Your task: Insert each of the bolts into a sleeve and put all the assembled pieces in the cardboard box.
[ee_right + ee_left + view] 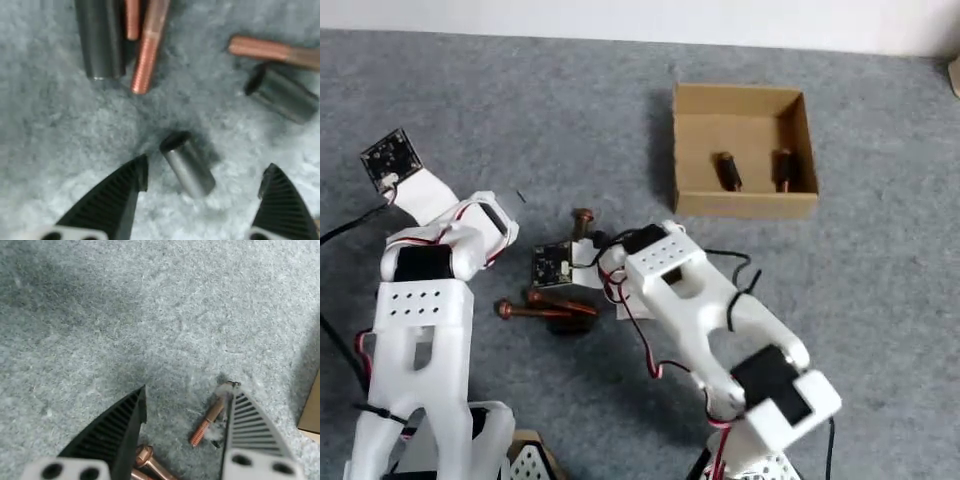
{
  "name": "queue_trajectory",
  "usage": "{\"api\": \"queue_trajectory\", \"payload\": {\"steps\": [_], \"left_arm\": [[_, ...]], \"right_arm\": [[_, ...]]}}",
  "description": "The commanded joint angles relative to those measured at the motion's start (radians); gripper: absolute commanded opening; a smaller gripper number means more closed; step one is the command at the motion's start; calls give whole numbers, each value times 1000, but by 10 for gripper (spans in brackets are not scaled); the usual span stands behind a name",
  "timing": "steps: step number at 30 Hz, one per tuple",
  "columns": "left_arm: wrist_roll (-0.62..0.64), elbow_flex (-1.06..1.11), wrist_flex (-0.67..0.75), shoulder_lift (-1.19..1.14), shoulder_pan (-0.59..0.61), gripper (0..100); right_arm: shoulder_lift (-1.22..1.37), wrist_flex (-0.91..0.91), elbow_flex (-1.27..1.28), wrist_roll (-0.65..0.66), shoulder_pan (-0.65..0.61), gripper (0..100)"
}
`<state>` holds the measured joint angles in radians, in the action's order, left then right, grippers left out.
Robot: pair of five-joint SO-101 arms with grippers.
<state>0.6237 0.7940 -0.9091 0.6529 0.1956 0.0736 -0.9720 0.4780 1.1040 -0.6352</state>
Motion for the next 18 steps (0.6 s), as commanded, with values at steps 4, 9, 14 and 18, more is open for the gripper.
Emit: {"api": "queue_trajectory", "payload": {"steps": [4, 9, 14, 18], "left_arm": [[6, -58, 25, -1, 7, 245], [6, -58, 23, -1, 7, 245], [6, -58, 21, -1, 7, 245], [6, -56, 21, -1, 7, 245]], "right_arm": [[108, -8, -39, 17, 1, 328], [148, -8, -39, 15, 16, 291], [150, -8, -35, 15, 16, 29], [147, -8, -31, 11, 15, 8]]}}
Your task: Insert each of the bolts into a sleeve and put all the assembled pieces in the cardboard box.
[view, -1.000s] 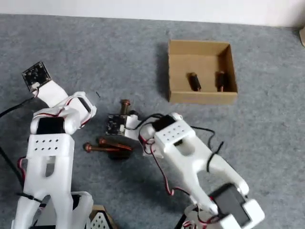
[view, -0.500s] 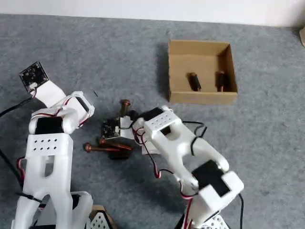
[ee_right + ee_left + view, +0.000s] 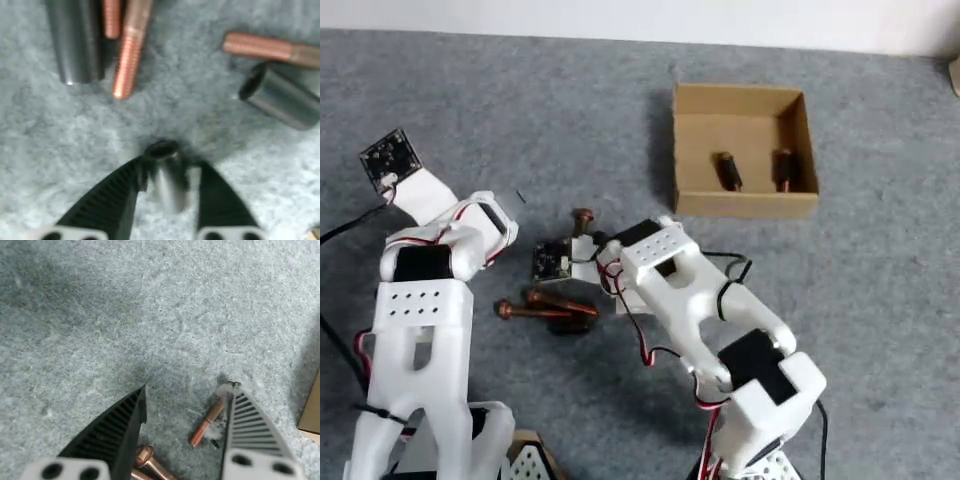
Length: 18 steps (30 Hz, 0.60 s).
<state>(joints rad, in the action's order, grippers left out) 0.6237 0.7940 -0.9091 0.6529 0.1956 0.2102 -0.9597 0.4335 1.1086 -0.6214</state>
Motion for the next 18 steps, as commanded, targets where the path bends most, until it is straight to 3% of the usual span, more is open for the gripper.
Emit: {"api": "queue_trajectory", "payload": {"steps": [1, 3, 8, 15, 18], "left_arm": [[6, -56, 21, -1, 7, 245], [6, -56, 21, -1, 7, 245], [6, -56, 25, -1, 7, 245], [9, -94, 15, 5, 8, 245], [63, -168, -121, -4, -2, 245]], "right_arm": [[10, -22, 13, 5, -1, 3], [8, -22, 12, -2, 2, 5], [-24, -94, -44, -157, -2, 5], [-335, -206, -150, -374, 4, 5], [-487, -213, -145, -471, 4, 5]]}}
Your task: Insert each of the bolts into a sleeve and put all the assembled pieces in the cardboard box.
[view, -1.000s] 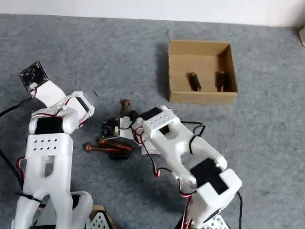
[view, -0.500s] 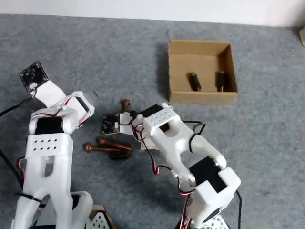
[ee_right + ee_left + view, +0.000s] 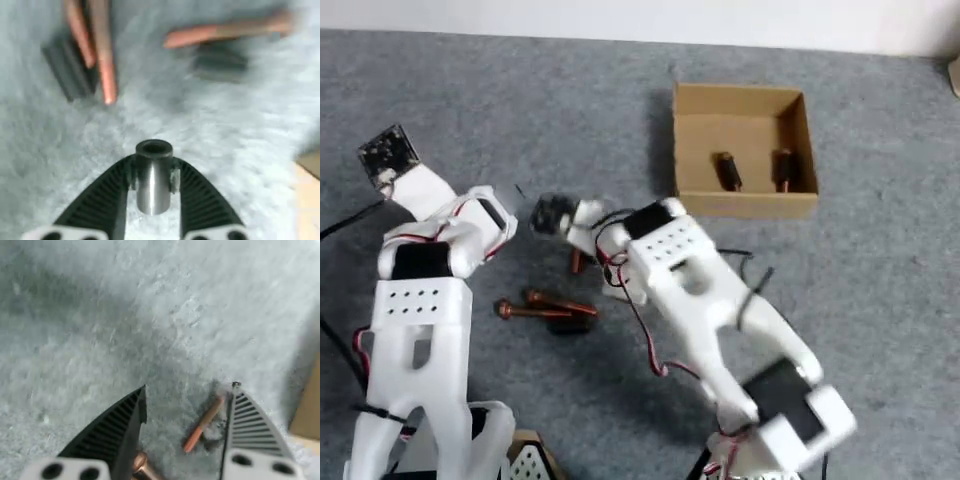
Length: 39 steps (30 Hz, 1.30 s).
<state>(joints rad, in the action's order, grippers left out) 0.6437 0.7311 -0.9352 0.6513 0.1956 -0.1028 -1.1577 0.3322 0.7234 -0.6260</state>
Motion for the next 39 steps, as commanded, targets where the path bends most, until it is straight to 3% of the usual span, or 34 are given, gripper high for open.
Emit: {"api": "queue_trajectory", "payload": {"steps": [1, 6, 12, 16, 21, 30, 34, 39], "left_arm": [[55, -120, -135, -4, -16, 245], [58, -130, -176, -77, -88, 245], [57, -128, -180, -260, -93, 247], [49, -113, -189, -338, -102, 248], [-256, -81, -137, -364, -173, 245], [-278, -105, 12, -363, -412, 248], [-402, -101, 54, -366, -424, 245], [-413, -105, 118, -367, -406, 245]], "right_arm": [[-217, -27, -28, -109, 8, 5], [-367, -79, 84, -130, 59, 5], [-513, -85, 209, -129, 205, 5], [-615, -85, 303, -129, 231, 5], [-722, -76, 438, -130, 231, 5], [-816, 79, 679, -132, 229, 5], [-817, 105, 736, -132, 229, 5], [-817, 199, 785, -169, 229, 5]]}}
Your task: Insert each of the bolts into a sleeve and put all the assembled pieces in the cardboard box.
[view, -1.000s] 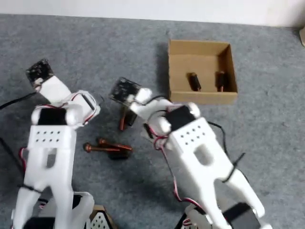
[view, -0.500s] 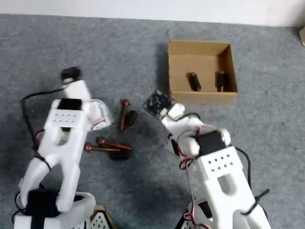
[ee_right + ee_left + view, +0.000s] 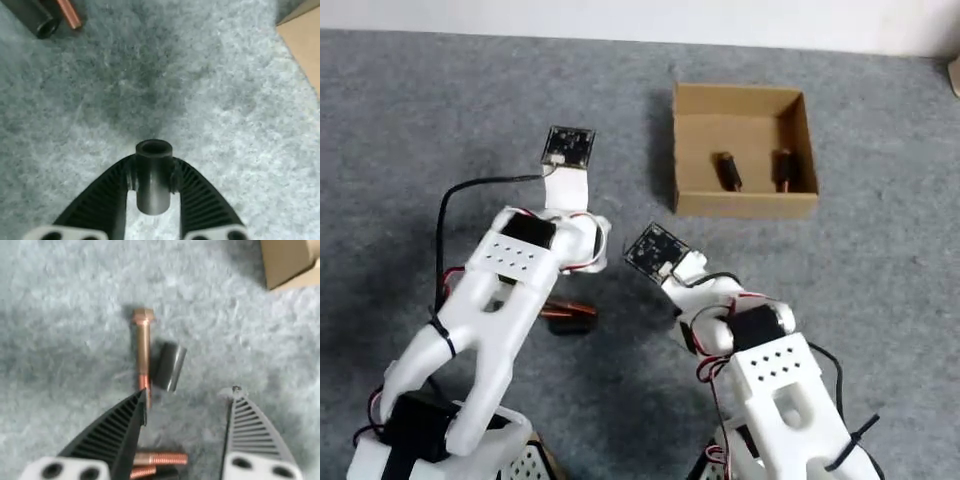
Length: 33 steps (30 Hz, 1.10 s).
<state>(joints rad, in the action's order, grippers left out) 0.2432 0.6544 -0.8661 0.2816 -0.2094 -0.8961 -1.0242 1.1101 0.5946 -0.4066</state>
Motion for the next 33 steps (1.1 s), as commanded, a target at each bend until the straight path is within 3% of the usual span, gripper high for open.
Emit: {"api": "queue_trajectory", "payload": {"steps": [1, 5, 10, 15, 18, 33], "left_arm": [[-14, -28, 58, 2, 8, 245], [-14, -30, 64, -33, 71, 245], [-15, -157, 60, -252, 82, 245], [-15, -338, -83, -417, 87, 245], [-12, -406, -100, -475, 110, 245], [-11, -463, -100, -552, 148, 245]], "right_arm": [[-24, 85, 16, -58, 10, 5], [-24, 124, 48, -74, 8, 5], [-24, 168, 93, -74, 8, 5], [-24, 200, 122, -74, 8, 5], [-24, 200, 128, -74, 8, 5], [-22, 280, 196, -72, 8, 5]]}}
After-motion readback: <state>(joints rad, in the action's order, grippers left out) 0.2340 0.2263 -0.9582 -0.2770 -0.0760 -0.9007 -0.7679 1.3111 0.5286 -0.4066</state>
